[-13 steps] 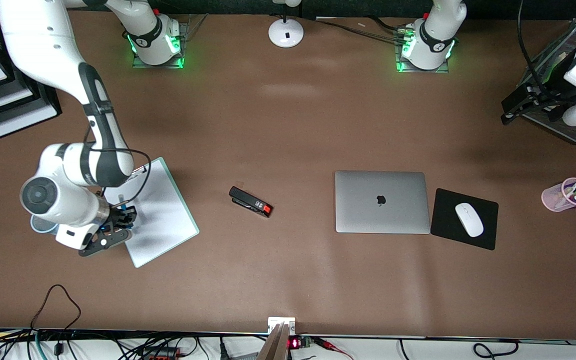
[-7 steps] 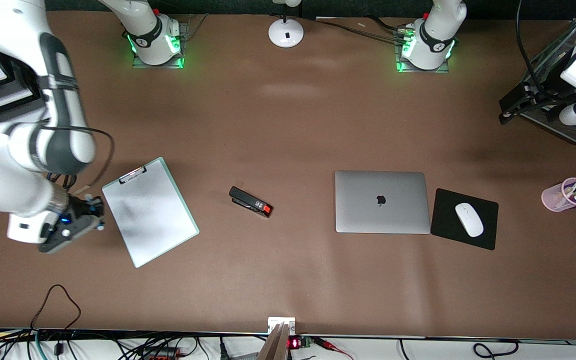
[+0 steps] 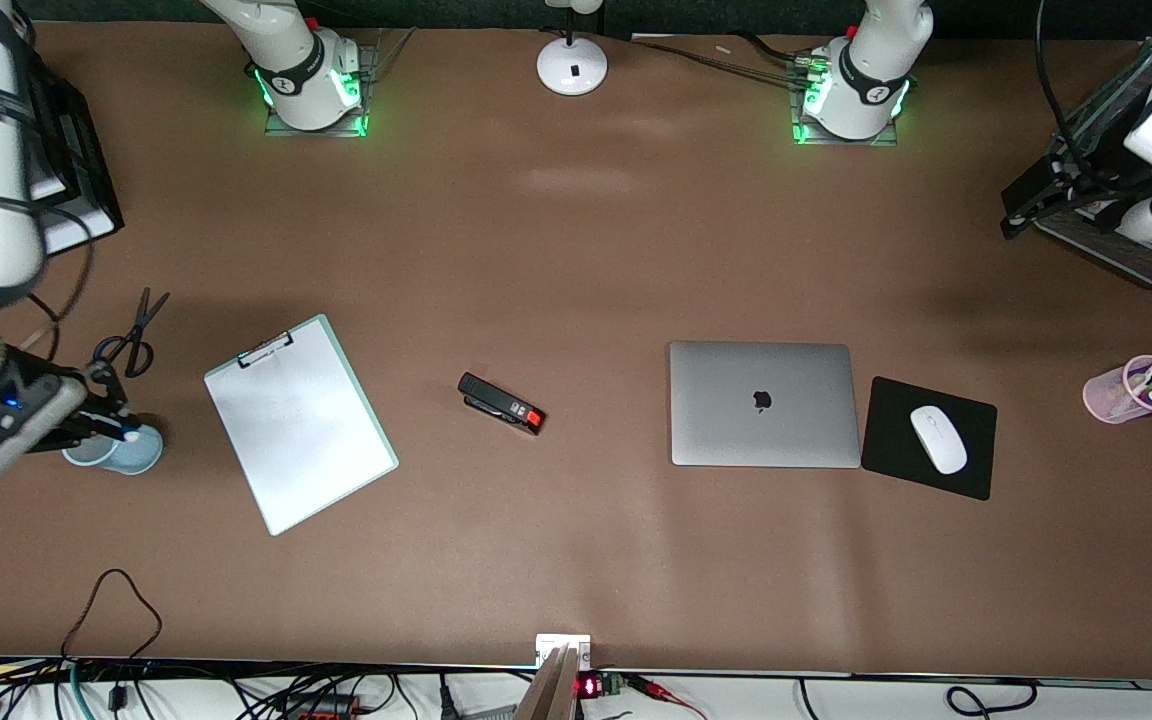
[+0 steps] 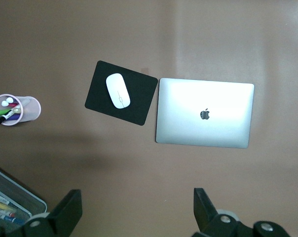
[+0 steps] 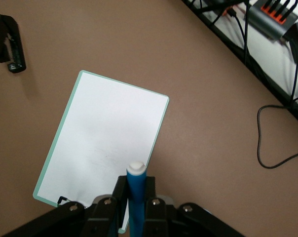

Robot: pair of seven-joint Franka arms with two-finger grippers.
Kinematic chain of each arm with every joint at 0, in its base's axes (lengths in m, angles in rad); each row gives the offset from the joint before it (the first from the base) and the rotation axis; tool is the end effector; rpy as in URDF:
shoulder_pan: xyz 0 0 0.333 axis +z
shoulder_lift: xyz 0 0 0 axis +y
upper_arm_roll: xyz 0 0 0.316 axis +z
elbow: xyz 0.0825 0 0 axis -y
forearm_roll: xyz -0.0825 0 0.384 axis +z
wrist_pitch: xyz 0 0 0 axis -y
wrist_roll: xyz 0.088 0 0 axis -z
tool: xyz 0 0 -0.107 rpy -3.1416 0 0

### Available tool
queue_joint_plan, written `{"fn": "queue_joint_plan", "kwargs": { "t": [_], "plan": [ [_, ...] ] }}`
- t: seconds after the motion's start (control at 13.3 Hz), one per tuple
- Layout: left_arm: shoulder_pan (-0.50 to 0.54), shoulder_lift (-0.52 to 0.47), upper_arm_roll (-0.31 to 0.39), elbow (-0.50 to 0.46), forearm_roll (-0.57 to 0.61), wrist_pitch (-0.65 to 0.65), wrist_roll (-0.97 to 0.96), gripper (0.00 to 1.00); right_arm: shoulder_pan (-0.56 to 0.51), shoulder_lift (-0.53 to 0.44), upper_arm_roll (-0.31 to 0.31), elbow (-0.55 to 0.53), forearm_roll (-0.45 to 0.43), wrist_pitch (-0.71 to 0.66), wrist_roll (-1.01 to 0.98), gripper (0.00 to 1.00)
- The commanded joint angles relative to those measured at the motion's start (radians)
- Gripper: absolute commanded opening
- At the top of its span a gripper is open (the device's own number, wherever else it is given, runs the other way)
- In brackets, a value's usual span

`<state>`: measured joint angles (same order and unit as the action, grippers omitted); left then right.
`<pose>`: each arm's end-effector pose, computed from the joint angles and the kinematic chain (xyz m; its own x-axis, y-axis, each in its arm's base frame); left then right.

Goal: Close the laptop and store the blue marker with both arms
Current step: 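Lift the blue marker off the clipboard with the right gripper toward the grey cup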

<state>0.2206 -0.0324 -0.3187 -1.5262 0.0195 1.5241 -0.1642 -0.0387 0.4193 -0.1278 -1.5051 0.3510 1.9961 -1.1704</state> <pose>0.5378 -0.0540 0.6582 0.9972 0.0668 0.0331 0.0676 -0.9974 -0.0245 0.6850 -0.0807 0.4364 0.6159 0.7383 0.2748 0.7765 -0.6279 -0.0530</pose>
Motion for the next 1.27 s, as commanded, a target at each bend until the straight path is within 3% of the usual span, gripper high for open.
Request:
{"fn": "queue_joint_plan", "kwargs": {
  "t": [0.0,0.07,0.3,0.6,0.9,1.2],
  "plan": [
    [-0.074,-0.037,0.071,-0.025,-0.007,-0.016,0.026,1.00,-0.049,-0.019,0.005,-0.012,0.112,-0.016,-0.202,0.10],
    [-0.140,-0.038,0.137,-0.026,-0.007,-0.021,0.028,1.00,-0.070,-0.019,0.005,-0.012,0.168,-0.028,-0.271,0.09],
    [-0.167,-0.041,0.161,-0.029,-0.007,-0.025,0.026,1.00,-0.128,-0.014,0.004,-0.011,0.282,-0.102,-0.415,0.09],
    [-0.164,-0.049,0.156,-0.029,-0.007,-0.021,0.026,1.00,-0.171,-0.004,0.002,0.052,0.267,-0.321,-0.598,0.09],
    [-0.164,-0.049,0.148,-0.031,-0.010,-0.021,0.026,1.00,-0.185,0.007,0.002,0.059,0.155,-0.466,-0.789,0.09],
    [-0.161,-0.043,0.148,-0.029,-0.013,-0.015,0.026,1.00,-0.225,0.051,0.002,0.062,0.160,-0.510,-0.948,0.09]
  ]
}}
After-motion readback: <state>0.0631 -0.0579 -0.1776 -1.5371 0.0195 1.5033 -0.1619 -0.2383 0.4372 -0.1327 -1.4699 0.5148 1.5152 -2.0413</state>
